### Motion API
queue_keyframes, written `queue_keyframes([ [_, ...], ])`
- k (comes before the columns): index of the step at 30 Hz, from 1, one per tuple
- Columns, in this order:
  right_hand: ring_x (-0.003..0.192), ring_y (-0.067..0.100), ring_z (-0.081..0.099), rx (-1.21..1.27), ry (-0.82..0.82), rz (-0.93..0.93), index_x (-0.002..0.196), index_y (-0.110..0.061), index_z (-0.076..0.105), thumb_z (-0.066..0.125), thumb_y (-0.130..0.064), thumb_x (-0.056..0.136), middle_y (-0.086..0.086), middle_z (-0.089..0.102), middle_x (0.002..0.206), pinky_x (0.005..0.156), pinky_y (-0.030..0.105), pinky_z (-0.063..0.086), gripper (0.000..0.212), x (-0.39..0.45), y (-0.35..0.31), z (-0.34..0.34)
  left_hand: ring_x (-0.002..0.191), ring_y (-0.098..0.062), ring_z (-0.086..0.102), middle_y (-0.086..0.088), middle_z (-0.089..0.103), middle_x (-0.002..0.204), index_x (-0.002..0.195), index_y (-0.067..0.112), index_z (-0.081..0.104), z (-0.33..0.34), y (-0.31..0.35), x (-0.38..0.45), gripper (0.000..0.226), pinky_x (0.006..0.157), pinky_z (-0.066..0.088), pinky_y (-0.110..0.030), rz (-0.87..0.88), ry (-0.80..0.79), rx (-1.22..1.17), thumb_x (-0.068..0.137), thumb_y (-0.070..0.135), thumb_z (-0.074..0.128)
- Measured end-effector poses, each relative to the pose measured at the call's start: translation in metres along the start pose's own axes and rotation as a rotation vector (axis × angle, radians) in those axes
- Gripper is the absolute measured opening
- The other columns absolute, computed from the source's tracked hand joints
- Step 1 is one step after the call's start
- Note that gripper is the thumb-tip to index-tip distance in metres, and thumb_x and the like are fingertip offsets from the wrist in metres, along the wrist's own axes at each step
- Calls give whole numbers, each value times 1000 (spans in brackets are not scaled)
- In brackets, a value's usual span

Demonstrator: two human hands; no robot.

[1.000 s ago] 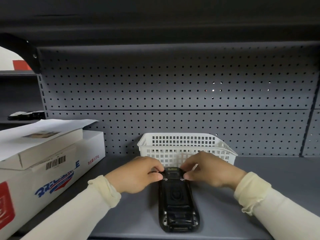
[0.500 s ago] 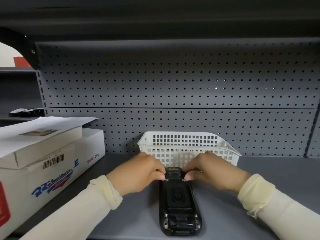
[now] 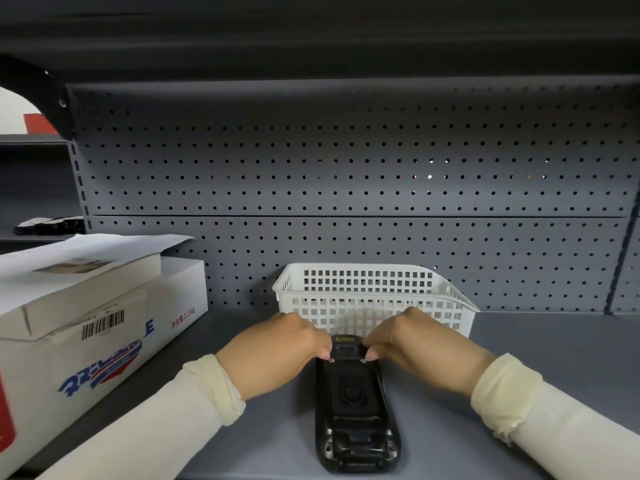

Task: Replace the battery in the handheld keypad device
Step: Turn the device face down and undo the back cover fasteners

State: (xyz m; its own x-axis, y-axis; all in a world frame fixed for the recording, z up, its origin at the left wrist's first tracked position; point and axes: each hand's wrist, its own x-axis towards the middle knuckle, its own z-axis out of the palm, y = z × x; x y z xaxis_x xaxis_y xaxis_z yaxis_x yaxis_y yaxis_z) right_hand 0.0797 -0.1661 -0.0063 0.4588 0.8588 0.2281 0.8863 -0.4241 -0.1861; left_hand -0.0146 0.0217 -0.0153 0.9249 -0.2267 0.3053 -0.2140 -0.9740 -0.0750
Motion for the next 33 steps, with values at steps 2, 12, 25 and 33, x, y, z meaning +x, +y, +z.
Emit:
queue_keyframes([
  [2,97,22,64,-1,13,-1,98,-16,70,50,-29,90,7,72,101,89,33,47,25,-1,0,2,82,-22,54,-5,65,94,103,19,63,2,0,-1,22,66,40,-27,7,25,12,94,17,43],
  [12,108,16,59,71,169,92,112,-25,64,46,-16,90,-4,69,114,91,21,42,29,-17,-6,9,65,1,56,9,70,82,94,24,67,-1,7,-11,16,66,48,-17,-157,153,-289,89,26,51],
  [25,109,15,56,153,198,166,113,-25,62,37,-3,82,0,67,116,88,23,43,46,-38,-29,10,105,-8,57,4,63,118,117,25,60,-3,24,-25,39,96,45,-24,-273,81,-369,89,11,38],
  [33,107,15,52,256,181,184,108,-20,64,36,0,82,2,60,115,78,13,39,43,-35,-30,13,117,-6,46,7,51,128,122,23,54,-3,31,-27,41,103,35,-21,-309,41,-461,89,8,35],
])
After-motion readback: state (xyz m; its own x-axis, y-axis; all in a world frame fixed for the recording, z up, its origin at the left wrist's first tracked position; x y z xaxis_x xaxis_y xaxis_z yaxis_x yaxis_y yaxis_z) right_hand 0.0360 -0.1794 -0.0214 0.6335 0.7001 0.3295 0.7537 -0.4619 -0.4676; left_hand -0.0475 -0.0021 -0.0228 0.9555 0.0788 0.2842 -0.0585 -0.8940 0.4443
